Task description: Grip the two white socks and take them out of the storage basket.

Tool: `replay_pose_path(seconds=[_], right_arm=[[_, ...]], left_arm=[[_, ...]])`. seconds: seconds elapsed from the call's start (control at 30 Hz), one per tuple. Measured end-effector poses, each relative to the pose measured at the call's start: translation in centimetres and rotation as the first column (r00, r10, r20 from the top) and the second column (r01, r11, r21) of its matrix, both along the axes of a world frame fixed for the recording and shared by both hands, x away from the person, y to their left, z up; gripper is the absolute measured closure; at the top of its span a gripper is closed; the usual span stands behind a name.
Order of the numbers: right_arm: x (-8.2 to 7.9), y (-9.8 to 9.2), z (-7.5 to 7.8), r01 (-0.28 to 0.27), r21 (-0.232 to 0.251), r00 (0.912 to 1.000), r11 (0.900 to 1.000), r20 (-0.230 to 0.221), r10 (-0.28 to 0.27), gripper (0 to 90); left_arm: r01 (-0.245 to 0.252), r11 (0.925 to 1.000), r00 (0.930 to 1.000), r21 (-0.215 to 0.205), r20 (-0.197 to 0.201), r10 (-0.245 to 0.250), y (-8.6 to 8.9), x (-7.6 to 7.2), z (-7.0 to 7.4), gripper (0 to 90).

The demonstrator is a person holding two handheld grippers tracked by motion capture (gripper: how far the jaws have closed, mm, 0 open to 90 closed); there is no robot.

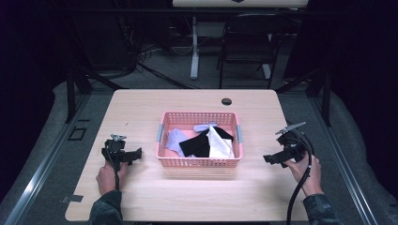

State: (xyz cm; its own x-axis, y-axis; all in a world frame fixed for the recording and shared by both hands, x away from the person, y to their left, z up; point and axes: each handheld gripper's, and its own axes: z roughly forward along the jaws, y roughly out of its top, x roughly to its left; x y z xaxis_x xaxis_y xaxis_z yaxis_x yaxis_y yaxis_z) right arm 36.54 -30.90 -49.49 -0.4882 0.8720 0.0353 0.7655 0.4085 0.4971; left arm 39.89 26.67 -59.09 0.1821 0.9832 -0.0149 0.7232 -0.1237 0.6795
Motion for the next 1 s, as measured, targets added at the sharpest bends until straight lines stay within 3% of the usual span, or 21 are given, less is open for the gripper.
replay_pose_path(seconds=[0.4,0.7,1.0], right_arm=[[0.8,2.1,2.3,-0.033,0.013,0.9993,0.999,0.019,0.033,0.0],[1.7,3.9,5.4,-0.077,-0.012,0.9955,0.997,0.055,0.077,0.0],[2.9,6.2,7.2,-0.127,-0.005,0.9902,0.992,0.058,0.128,0.0]], left_arm=[[0.0,1.0,1.0,0.0,0.0,0.0,0.0,0.0,0.0,0.6],[0.0,1.0,1.0,0.0,0.0,0.0,0.0,0.0,0.0,0.6],[0.0,1.0,1.0,0.0,-0.001,0.0,0.0,0.0,0.0,0.6]])
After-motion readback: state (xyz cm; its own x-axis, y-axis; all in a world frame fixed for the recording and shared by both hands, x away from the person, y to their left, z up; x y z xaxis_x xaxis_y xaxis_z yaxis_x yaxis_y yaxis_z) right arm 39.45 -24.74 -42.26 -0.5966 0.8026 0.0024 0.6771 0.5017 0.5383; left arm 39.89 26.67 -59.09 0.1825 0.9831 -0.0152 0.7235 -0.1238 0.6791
